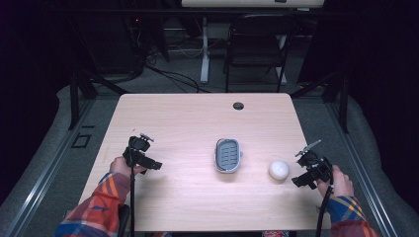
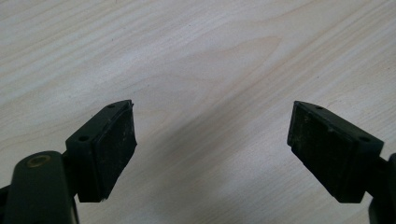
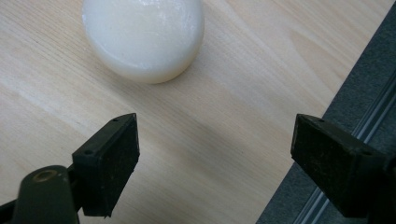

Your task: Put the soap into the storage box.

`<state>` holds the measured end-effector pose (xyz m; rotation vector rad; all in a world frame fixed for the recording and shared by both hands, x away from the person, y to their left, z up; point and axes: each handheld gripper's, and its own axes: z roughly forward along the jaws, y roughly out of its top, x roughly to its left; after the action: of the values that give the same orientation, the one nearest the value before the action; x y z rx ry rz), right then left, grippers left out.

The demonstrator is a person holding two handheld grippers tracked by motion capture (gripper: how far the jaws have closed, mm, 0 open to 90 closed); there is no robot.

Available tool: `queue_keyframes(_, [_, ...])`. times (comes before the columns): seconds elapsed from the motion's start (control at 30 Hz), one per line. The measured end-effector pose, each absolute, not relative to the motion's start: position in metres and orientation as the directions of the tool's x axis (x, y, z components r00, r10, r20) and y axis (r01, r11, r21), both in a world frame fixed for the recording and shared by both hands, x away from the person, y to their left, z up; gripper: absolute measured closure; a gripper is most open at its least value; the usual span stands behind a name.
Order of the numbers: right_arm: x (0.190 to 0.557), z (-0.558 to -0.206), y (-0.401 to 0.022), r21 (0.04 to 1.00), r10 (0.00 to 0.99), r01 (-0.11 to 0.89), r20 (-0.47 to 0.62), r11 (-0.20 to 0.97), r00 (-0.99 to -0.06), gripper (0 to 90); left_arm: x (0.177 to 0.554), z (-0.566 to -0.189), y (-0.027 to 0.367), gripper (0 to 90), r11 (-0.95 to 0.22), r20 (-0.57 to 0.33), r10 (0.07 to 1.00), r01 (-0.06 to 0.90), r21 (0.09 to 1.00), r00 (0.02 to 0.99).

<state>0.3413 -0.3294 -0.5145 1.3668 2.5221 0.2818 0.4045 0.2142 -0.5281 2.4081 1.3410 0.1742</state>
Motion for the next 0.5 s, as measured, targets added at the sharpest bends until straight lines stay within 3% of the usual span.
queue_keyframes(0.5, [0.3429, -0.5134, -0.3263, 0.335, 0.835, 0.785, -0.013, 0.522, -0.550, 14.5, 0.4043, -0.5295, 0.2131, 15.4, -0.485, -0.078, 0.833, 0.790, 0.374, 0.548])
